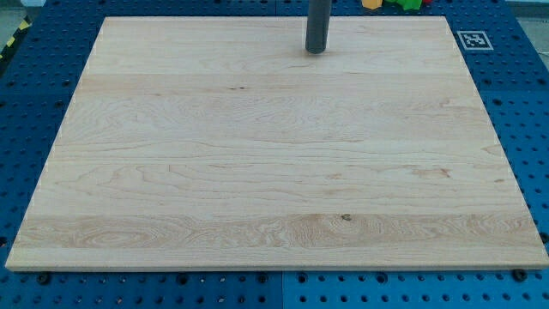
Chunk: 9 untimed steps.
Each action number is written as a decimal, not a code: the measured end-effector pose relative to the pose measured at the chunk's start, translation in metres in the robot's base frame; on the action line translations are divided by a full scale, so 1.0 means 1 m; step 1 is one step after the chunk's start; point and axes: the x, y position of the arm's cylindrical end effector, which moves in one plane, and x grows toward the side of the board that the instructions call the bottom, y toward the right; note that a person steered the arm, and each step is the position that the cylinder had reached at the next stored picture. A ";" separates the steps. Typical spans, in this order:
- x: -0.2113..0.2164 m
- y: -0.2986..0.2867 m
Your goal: Slide your arm to the bottom center of the board
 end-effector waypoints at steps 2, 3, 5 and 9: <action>0.109 -0.045; 0.115 -0.034; 0.126 0.010; 0.324 -0.089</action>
